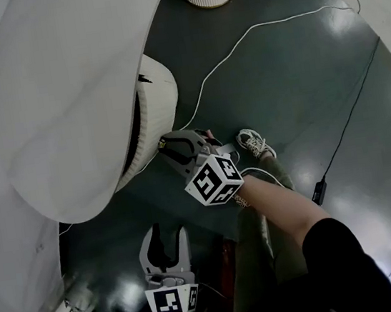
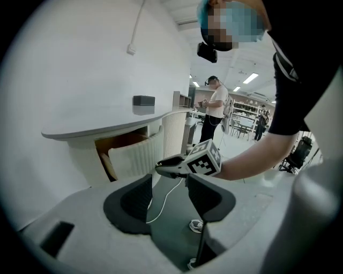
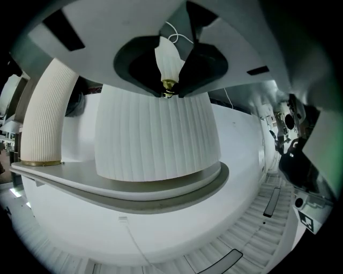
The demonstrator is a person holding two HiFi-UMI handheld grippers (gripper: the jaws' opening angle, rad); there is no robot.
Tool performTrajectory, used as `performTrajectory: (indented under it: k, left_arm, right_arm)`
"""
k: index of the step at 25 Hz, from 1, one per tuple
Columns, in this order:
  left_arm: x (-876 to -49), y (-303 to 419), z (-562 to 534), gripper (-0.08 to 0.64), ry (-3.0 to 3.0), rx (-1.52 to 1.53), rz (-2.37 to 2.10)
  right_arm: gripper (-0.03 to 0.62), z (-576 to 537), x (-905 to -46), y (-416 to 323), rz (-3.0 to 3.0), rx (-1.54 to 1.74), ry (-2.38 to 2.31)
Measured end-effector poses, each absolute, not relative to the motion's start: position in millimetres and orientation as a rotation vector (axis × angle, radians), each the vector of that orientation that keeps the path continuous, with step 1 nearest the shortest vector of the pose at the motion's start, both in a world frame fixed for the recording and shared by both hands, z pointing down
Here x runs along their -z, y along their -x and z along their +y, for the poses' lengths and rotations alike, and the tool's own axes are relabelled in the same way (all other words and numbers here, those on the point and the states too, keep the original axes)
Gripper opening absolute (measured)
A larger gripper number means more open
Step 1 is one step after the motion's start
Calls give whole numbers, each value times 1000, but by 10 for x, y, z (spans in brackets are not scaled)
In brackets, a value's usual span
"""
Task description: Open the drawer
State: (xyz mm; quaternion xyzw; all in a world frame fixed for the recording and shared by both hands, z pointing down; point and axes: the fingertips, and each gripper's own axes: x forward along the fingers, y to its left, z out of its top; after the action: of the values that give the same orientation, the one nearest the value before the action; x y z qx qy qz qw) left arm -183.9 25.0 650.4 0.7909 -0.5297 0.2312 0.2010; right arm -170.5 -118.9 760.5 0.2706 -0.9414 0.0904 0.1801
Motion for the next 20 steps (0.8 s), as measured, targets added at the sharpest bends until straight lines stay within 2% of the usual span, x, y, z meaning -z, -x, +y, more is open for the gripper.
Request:
performTrajectory:
  k: [20]
  left_arm:
    - [-5818,1647,776,206,-2309,-556,-1455]
  right_arm:
    - [109,-89,-7338,956,-2482,-339,-762]
